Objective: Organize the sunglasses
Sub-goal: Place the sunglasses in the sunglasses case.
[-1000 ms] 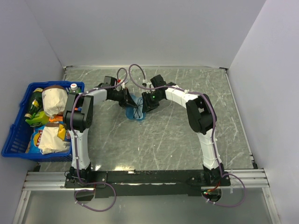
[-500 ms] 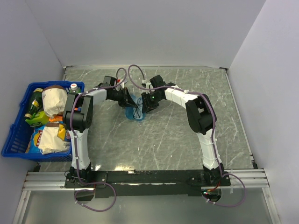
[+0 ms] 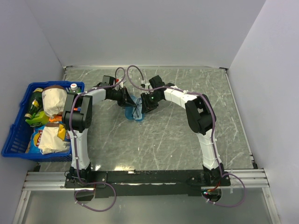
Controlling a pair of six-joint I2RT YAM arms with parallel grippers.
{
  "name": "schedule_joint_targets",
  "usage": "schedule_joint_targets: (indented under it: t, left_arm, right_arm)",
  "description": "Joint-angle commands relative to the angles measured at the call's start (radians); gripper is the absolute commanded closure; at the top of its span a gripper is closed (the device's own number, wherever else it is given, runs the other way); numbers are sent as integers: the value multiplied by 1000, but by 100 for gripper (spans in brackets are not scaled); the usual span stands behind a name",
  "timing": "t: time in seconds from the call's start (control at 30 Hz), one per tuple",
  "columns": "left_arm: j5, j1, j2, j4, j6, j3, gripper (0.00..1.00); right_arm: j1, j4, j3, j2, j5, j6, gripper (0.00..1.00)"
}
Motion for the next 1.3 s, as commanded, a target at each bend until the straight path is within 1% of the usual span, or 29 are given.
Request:
schedule_joint_targets:
  t: [0.0,0.3,0.67,0.93,1.07,1.27]
  left_arm:
    - [13,5,-43,1,-23,36,92]
    - [21,5,-51,11,-47,33,92]
    - [-19,-4,-109,69,-109,-41,96]
    - [-51,-16,-99,61,-103,-44,96]
    - [-77,-16,-89,46,-89,-32,99]
    - [-99,-16,-91,29,-87,-24,99]
  right_arm:
    - [13,-10,30,25,4,-12,62]
    - [15,-11,32,23,10,-15,62]
    - [15,-8,27,13,-2,-6,62]
    - [16,0,18,10,-8,-1,62]
    - [16,9,7,2,-17,7,62]
    - [16,27,-14,-4,-43,24,61]
